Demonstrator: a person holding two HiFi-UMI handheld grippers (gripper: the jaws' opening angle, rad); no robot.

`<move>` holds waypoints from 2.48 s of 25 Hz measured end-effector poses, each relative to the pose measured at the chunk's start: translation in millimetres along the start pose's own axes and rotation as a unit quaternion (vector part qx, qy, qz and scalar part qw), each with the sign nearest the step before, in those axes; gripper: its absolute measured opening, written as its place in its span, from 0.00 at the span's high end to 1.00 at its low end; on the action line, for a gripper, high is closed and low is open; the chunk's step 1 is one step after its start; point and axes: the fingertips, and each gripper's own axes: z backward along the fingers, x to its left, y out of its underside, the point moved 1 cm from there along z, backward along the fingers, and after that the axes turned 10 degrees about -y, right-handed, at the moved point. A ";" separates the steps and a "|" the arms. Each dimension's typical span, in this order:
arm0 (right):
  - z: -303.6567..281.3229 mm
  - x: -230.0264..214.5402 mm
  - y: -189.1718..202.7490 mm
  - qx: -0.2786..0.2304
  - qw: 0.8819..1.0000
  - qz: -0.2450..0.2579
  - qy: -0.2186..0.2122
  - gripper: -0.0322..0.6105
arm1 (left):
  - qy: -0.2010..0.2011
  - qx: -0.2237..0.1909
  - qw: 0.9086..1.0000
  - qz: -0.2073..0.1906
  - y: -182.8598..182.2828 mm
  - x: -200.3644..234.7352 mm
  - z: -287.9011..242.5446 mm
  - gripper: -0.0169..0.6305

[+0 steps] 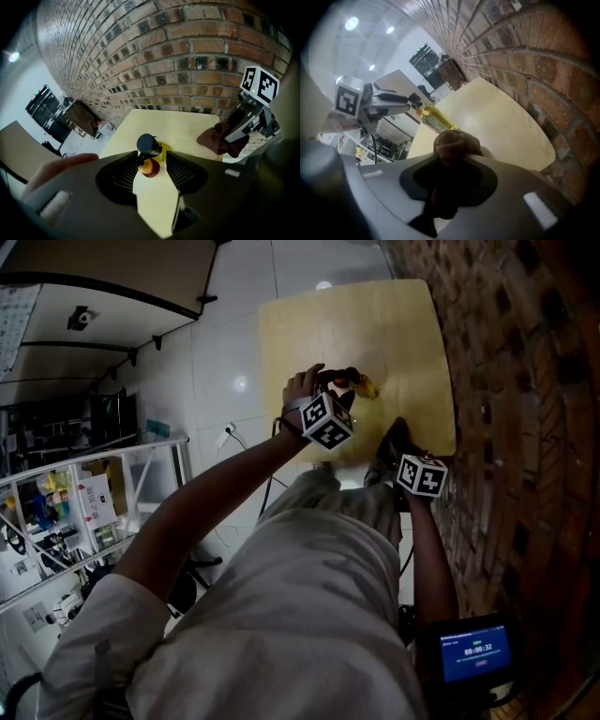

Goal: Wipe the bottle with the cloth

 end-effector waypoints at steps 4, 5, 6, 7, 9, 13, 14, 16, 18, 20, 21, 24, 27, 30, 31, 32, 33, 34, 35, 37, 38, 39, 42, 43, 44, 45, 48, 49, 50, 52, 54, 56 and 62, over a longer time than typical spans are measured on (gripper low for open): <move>23.6 1.2 1.2 -0.001 0.999 0.049 0.022 0.83 | -0.006 -0.022 0.999 0.038 -0.7 -6.2 23.0 0.66; 27.8 0.8 -0.5 -0.001 0.998 0.060 0.027 0.83 | -0.008 -0.030 0.998 0.047 -0.2 -6.9 31.4 0.66; 30.9 0.5 -3.2 -0.001 0.997 0.071 0.031 0.83 | -0.010 -0.037 0.997 0.060 1.5 -6.9 40.3 0.67; 33.7 0.7 -6.0 -0.002 0.996 0.082 0.034 0.83 | -0.011 -0.044 0.996 0.077 4.9 -6.8 49.7 0.67; 40.3 3.5 -10.8 -0.006 0.994 0.101 0.043 0.83 | -0.011 -0.054 0.991 0.119 17.2 -7.3 70.3 0.68; 59.4 26.1 -22.7 -0.041 0.990 0.121 0.061 0.83 | -0.008 -0.070 0.980 0.183 52.9 -4.7 114.9 0.71; 64.8 35.5 -25.9 -0.055 0.989 0.121 0.064 0.83 | -0.006 -0.078 0.980 0.185 60.5 -2.4 127.1 0.72; 76.3 55.8 -31.8 -0.085 0.987 0.118 0.067 0.83 | -0.006 -0.099 0.979 0.176 72.8 4.1 151.6 0.73; 87.4 78.8 -31.4 -0.113 0.984 0.116 0.070 0.83 | -0.009 -0.118 0.978 0.170 87.8 12.5 177.6 0.74; 95.7 107.1 -23.2 -0.142 0.980 0.119 0.072 0.83 | -0.013 -0.130 0.975 0.178 110.7 21.0 205.8 0.74; 98.4 122.6 -19.1 -0.156 0.977 0.122 0.073 0.83 | -0.015 -0.134 0.973 0.187 123.3 25.6 219.2 0.75; 105.5 173.8 -11.7 -0.198 0.969 0.134 0.068 0.83 | -0.008 -0.140 0.961 0.237 156.9 38.7 257.5 0.76; 116.4 226.3 -8.4 -0.236 0.957 0.163 0.047 0.83 | 0.010 -0.155 0.945 0.288 182.3 38.4 292.7 0.76; 132.8 268.5 -10.0 -0.276 0.943 0.187 0.025 0.83 | 0.004 -0.176 0.932 0.317 195.0 46.1 312.4 0.77; 141.4 281.3 -8.6 -0.288 0.939 0.187 0.019 0.83 | 0.001 -0.180 0.927 0.330 197.8 48.8 317.6 0.77; 152.5 292.9 -5.3 -0.300 0.935 0.188 0.014 0.83 | -0.001 -0.183 0.920 0.347 198.8 49.3 323.7 0.77; 164.6 302.9 -2.0 -0.310 0.931 0.190 0.010 0.83 | -0.001 -0.189 0.912 0.365 197.2 48.5 330.1 0.77; 175.9 311.8 -0.9 -0.321 0.927 0.194 0.005 0.83 | 0.000 -0.196 0.904 0.379 192.6 48.8 336.0 0.78; 185.7 319.9 -1.8 -0.330 0.922 0.200 0.000 0.83 | 0.002 -0.204 0.899 0.388 185.1 50.6 341.2 0.78; 202.5 330.2 -1.9 -0.339 0.917 0.210 -0.015 0.83 | 0.016 -0.220 0.896 0.384 163.1 51.5 349.1 0.79; 208.7 330.6 2.2 -0.335 0.918 0.211 -0.023 0.83 | 0.029 -0.226 0.901 0.369 150.4 48.1 352.3 0.79; 212.1 328.5 9.5 -0.323 0.922 0.212 -0.030 0.83 | 0.042 -0.230 0.908 0.347 139.3 43.3 355.9 0.79; 218.5 321.1 38.9 -0.266 0.939 0.216 -0.039 0.83 | 0.055 -0.218 0.935 0.274 125.3 24.3 371.2 0.80; 225.7 320.6 45.0 -0.255 0.941 0.218 -0.043 0.83 | 0.056 -0.217 0.939 0.263 122.9 15.2 379.4 0.80; 235.7 320.6 48.2 -0.252 0.941 0.221 -0.047 0.82 | 0.057 -0.221 0.938 0.260 120.0 5.0 389.7 0.81; 247.1 320.8 50.3 -0.254 0.940 0.223 -0.050 0.82 | 0.055 -0.227 0.936 0.265 118.1 -6.4 401.8 0.81; 274.7 327.6 50.5 -0.283 0.930 0.228 -0.060 0.82 | 0.034 -0.233 0.924 0.300 121.0 -35.8 432.3 0.82; 281.6 328.1 47.9 -0.295 0.925 0.232 -0.061 0.82 | 0.025 -0.232 0.920 0.316 121.3 -42.4 434.7 0.82; 288.1 325.7 45.9 -0.303 0.921 0.236 -0.062 0.82 | 0.016 -0.231 0.913 0.336 120.7 -48.5 434.1 0.82; 301.0 318.8 47.0 -0.311 0.917 0.242 -0.063 0.82 | 0.001 -0.230 0.895 0.383 120.3 -62.3 431.9 0.82; 308.4 312.4 56.5 -0.308 0.916 0.248 -0.069 0.82 | -0.019 -0.225 0.879 0.421 125.8 -76.4 434.8 0.82; 310.8 307.7 65.4 -0.299 0.914 0.262 -0.074 0.82 | -0.038 -0.219 0.870 0.440 132.5 -87.2 437.7 0.82; 327.2 297.1 71.6 -0.293 0.914 0.271 -0.067 0.82 | -0.043 -0.202 0.869 0.450 146.6 -100.6 436.1 0.82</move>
